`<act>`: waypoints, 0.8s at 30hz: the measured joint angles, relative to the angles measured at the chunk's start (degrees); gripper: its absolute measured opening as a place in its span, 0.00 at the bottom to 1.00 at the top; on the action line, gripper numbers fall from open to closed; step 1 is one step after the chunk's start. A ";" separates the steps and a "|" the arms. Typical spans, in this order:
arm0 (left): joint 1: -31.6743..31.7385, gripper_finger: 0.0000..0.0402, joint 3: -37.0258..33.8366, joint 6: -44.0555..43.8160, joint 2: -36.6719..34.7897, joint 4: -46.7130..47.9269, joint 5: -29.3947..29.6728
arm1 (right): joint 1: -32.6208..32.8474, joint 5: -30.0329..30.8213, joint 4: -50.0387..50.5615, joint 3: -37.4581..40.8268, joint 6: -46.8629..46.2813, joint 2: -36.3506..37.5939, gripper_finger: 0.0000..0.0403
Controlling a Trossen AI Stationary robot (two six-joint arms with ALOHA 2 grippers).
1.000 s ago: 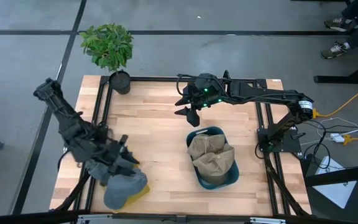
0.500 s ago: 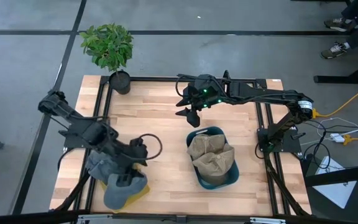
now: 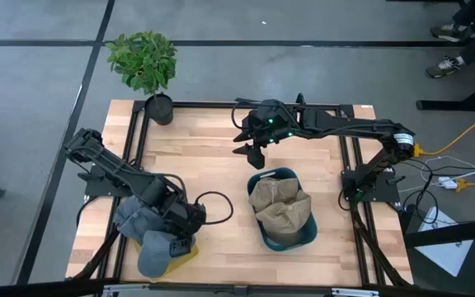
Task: Pick & Place hat
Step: Put the blue cap into the yellow bin
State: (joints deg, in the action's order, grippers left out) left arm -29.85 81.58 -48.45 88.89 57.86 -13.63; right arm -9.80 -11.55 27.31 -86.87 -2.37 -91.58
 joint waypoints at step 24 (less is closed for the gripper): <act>-0.01 0.02 0.02 -0.49 0.30 7.89 5.59 | 0.07 -0.02 1.22 0.00 4.22 -2.33 0.49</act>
State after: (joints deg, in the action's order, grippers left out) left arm -29.86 81.60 -48.94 89.19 65.75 -8.04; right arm -9.74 -11.57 28.53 -86.87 1.85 -93.91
